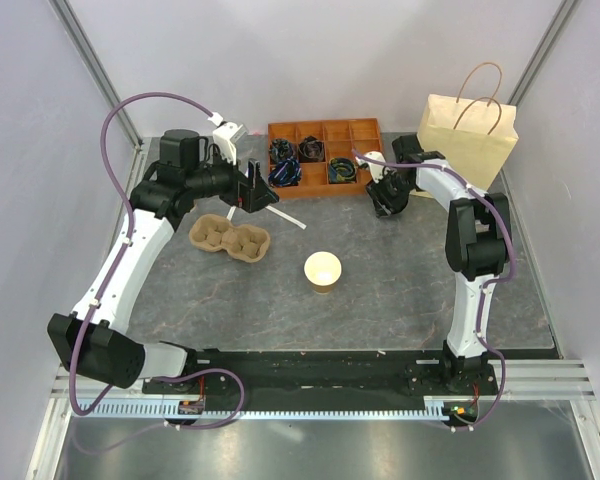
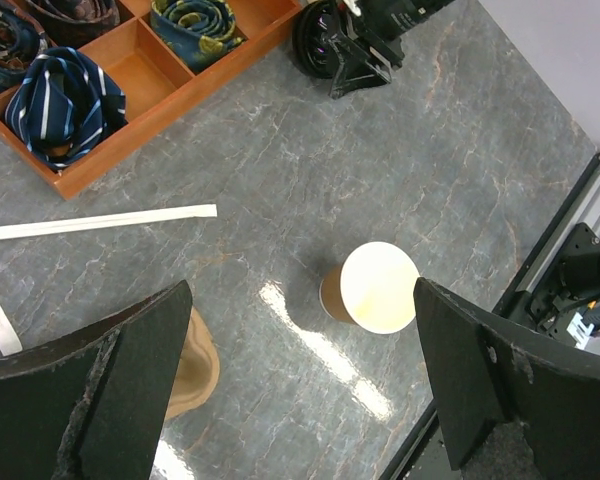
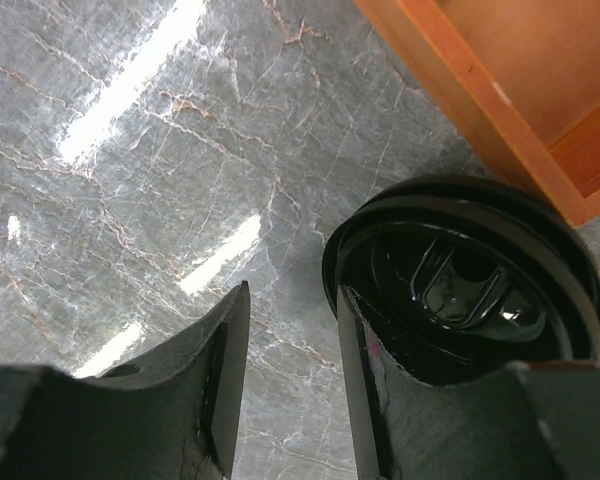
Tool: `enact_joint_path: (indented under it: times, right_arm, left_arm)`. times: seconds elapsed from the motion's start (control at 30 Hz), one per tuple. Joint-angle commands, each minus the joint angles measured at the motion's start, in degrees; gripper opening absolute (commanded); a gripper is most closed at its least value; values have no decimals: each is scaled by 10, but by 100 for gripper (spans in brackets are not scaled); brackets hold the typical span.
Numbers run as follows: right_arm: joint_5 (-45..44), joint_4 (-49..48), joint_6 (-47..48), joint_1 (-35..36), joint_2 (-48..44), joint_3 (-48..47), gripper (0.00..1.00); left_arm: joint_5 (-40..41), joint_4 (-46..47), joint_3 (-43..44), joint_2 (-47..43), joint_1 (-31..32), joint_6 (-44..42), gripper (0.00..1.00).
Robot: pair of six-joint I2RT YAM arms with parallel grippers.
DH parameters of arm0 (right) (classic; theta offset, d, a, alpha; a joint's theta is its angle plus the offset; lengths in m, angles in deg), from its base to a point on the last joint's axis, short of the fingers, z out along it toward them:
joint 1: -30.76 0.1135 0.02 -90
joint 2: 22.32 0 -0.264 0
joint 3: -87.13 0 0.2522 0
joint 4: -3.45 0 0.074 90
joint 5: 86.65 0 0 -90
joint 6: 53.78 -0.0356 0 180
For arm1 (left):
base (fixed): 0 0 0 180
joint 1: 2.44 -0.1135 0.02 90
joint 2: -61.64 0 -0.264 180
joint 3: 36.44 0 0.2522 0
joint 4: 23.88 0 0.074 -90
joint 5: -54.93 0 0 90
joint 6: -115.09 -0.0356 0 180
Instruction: Pack the takeout coffee
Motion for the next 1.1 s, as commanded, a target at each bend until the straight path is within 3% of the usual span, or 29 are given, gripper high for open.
enact_joint_path:
  times: [0.0, 0.47, 1.07]
  right_arm:
    - [-3, -14, 13, -2, -13, -28, 49]
    - [-35, -9, 25, -6, -13, -49, 49]
    - [-18, -4, 20, -6, 28, -59, 33]
  left_arm:
    - [-23, 25, -1, -15, -1, 9, 100]
    - [-26, 25, 1, -12, -2, 5, 100]
    - [-19, 26, 7, -4, -1, -1, 100]
